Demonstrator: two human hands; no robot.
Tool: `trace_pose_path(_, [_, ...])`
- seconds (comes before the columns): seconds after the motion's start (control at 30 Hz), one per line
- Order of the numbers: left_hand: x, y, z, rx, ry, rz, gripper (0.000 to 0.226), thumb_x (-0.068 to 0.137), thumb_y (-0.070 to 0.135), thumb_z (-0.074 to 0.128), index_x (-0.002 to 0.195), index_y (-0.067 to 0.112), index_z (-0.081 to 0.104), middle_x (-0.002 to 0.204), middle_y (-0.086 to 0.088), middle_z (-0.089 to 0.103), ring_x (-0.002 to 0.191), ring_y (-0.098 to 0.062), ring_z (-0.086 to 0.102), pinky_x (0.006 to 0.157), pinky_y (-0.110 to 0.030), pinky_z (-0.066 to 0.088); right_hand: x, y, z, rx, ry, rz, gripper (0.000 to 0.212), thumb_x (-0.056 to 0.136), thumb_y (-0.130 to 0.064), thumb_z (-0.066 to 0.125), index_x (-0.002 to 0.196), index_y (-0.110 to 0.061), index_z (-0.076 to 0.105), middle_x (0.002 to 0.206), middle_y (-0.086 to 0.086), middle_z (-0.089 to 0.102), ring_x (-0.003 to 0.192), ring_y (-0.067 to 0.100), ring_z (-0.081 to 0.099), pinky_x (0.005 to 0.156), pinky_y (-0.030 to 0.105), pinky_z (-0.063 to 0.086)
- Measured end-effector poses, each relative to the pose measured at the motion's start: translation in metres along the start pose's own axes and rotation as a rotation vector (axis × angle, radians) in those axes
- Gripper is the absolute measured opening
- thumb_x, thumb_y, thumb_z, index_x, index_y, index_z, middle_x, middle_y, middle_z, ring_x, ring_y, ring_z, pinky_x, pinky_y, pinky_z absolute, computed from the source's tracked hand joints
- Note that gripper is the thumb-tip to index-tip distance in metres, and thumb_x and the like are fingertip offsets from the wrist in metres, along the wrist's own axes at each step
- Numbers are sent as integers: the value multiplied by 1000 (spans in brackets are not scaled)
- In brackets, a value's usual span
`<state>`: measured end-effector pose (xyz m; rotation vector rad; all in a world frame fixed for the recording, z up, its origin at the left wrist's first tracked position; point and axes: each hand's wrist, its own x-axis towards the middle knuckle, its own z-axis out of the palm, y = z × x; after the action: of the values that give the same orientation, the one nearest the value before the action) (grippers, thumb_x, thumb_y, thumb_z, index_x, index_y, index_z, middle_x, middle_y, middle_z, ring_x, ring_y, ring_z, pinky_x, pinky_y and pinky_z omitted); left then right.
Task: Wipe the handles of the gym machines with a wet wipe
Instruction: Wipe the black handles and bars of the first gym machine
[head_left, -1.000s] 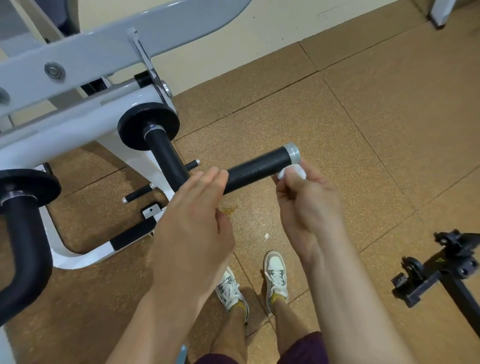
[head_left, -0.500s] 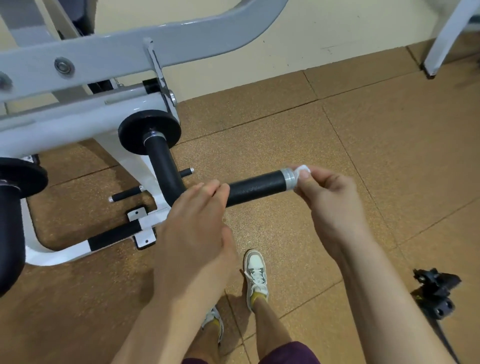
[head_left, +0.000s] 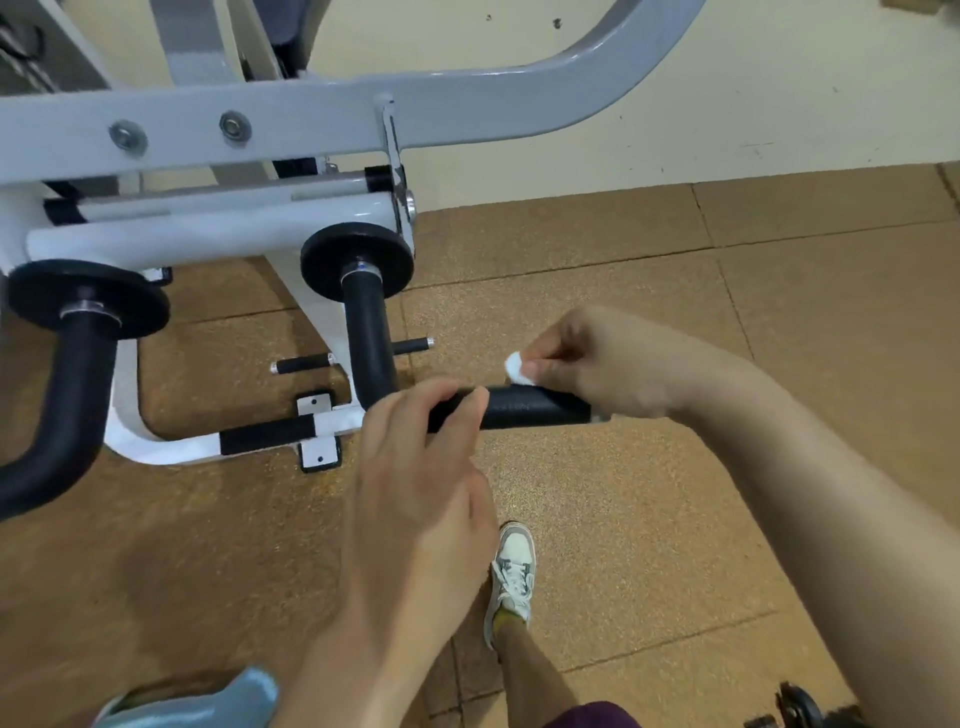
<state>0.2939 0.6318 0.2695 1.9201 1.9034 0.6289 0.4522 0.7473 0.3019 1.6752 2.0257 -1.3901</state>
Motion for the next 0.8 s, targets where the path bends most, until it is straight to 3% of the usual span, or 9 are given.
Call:
trace_pose_path(0.17, [-1,-9,-4,17,28,-188,42,81,7,52,119,18,66,121,-1,57,114,-18,44,94,-24,35,0,9,-12,30,-94,-19,37,95,-24,53,60,-21,64,47,-11,46,48,9,37,62,26,36])
trace_pose_path(0.27, [-1,-9,-2,19,39,-201,43,84,23,41,118,22,67,122,3,57,114,-14,41,96,-20,31,13,-4,2,14,-98,-89,31,95,-23,53,67,-24,65,42,-22,50,44,2,45,53,19,41])
trace_pose_path(0.33, [1,-8,-2,-24,60,-228,36,87,18,48,115,22,69,122,4,57,114,-11,41,95,-8,25,20,-8,1,-32,-115,-132,22,95,-24,54,83,-28,72,49,-32,54,51,-5,55,52,11,41])
trace_pose_path(0.4, [4,-8,-2,-79,90,-280,32,87,12,55,113,21,70,124,3,56,111,-8,41,91,-1,24,20,-4,-8,-38,-154,-125,20,95,-24,55,96,-26,74,73,-34,61,72,-4,62,69,13,46])
trace_pose_path(0.47, [6,-9,-2,-89,104,-349,30,89,17,54,115,21,69,129,5,53,110,-3,39,86,0,24,20,2,-15,4,-232,-129,20,94,-21,56,92,-23,75,79,-27,67,80,0,63,87,25,45])
trace_pose_path(0.57, [13,-13,-3,-69,114,-392,29,90,25,58,117,21,67,131,6,50,109,-1,38,91,-5,27,30,-5,-10,-9,-265,-193,20,95,-17,55,92,-22,74,69,-26,65,66,-7,58,76,20,40])
trace_pose_path(0.67, [22,-22,-6,-189,96,-467,33,85,26,67,117,24,66,125,10,50,108,-9,55,96,-32,47,47,-27,7,-89,-241,-263,25,96,-20,53,117,-19,66,87,-24,63,74,-6,55,68,13,35])
trace_pose_path(0.73, [28,-26,-13,-307,76,-543,37,80,25,74,115,31,66,120,16,51,100,-3,58,90,-26,51,54,-39,15,-145,-227,-301,30,96,-22,52,124,-18,62,97,-15,65,83,0,56,71,16,36])
trace_pose_path(0.8, [32,-31,-16,-352,53,-577,44,75,24,78,115,36,64,113,17,54,93,3,57,78,-8,47,61,-45,19,-146,-256,-282,30,96,-22,52,124,-17,62,82,-18,60,71,-1,52,64,15,35])
